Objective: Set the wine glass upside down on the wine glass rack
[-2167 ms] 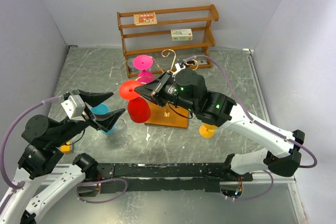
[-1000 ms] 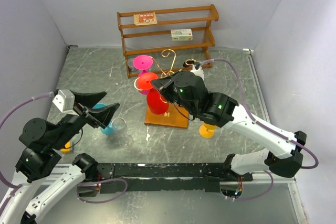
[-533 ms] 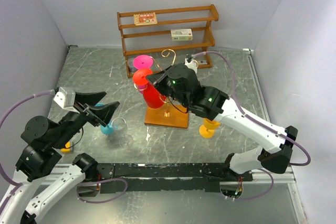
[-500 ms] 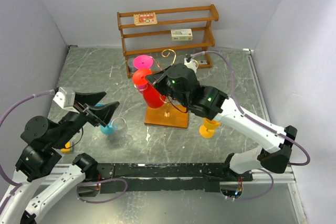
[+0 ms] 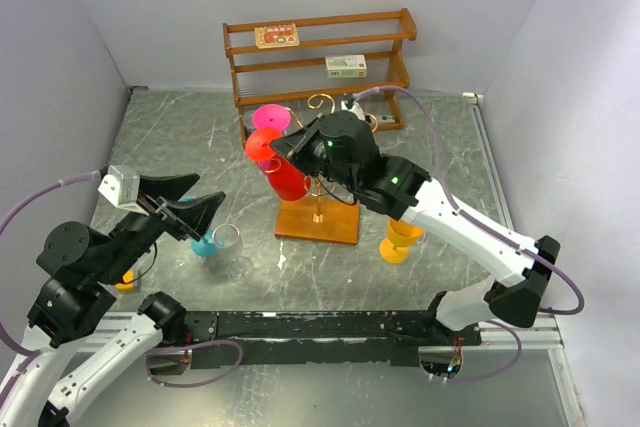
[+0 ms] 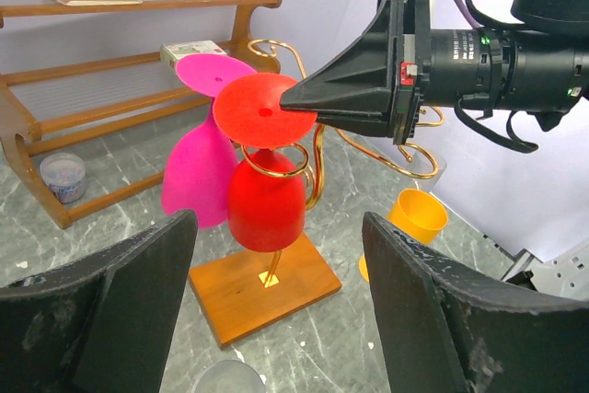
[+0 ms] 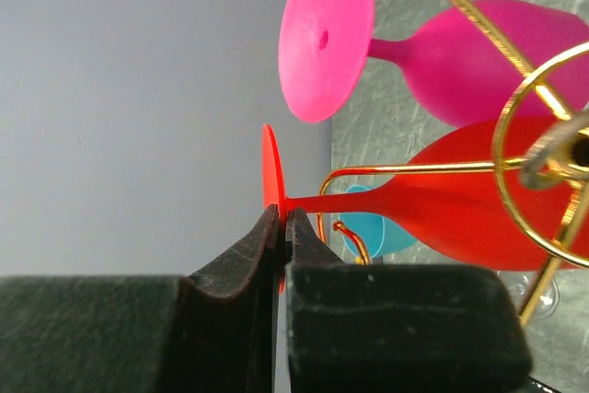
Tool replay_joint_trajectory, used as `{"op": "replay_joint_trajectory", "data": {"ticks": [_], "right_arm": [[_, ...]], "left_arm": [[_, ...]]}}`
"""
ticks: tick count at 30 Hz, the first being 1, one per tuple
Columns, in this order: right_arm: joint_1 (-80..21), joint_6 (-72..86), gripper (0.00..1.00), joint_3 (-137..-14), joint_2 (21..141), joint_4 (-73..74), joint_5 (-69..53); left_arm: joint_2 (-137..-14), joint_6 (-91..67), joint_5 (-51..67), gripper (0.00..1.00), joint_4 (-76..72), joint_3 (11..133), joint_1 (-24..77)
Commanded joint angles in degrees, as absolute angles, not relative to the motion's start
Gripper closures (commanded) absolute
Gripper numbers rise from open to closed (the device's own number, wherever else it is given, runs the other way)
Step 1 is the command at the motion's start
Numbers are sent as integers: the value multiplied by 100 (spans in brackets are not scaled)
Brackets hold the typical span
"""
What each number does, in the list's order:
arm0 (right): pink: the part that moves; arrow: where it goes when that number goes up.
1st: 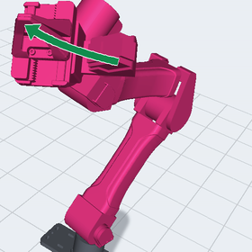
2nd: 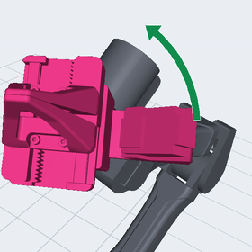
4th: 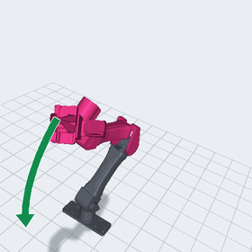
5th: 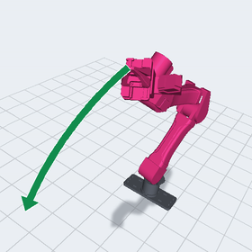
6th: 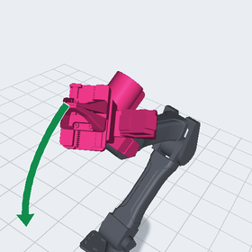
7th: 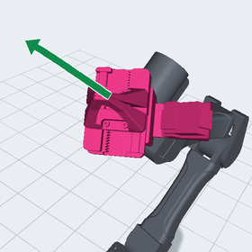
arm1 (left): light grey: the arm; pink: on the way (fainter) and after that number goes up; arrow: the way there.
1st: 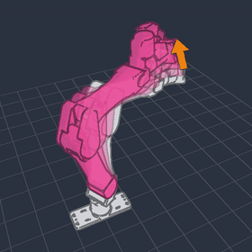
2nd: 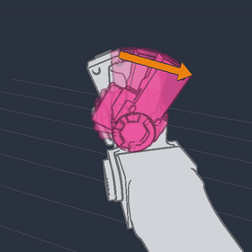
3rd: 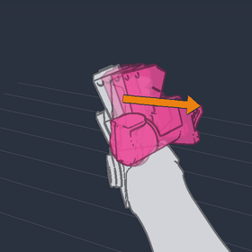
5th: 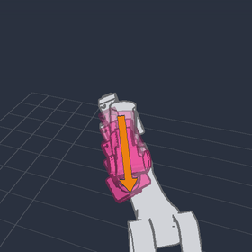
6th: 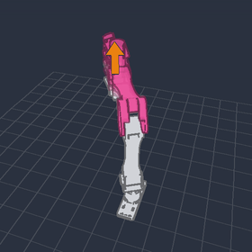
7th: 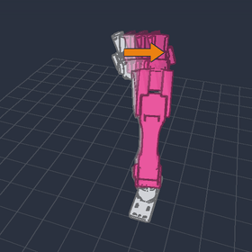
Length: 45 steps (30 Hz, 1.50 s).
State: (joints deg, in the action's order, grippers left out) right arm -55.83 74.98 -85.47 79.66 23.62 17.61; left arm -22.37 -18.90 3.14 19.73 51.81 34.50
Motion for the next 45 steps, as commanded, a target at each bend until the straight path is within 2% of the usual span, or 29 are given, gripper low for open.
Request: {"op": "replay_joint_trajectory", "data": {"ticks": [1, 18, 27, 36, 45], "right_arm": [[-5558, 7102, 100, -8881, 8199, 2178, 1261], [-5539, 7023, 100, -8564, 7951, 2179, 637], [-5522, 6878, 99, -8290, 7647, 2436, 974], [-5502, 6421, 89, -8432, 7642, 2712, 1574], [-5502, 6228, 73, -8499, 7697, 2926, 1793]], "left_arm": [[-2275, -1877, 158, 17, 2052, 5346, 3454], [-2361, -1950, 149, 17, 1751, 5358, 3454], [-2368, -2149, 44, 18, 1725, 5251, 3453], [-2404, -2407, -134, 19, 1600, 5087, 3454], [-2477, -2476, -305, 20, 1605, 4924, 3454]]}}
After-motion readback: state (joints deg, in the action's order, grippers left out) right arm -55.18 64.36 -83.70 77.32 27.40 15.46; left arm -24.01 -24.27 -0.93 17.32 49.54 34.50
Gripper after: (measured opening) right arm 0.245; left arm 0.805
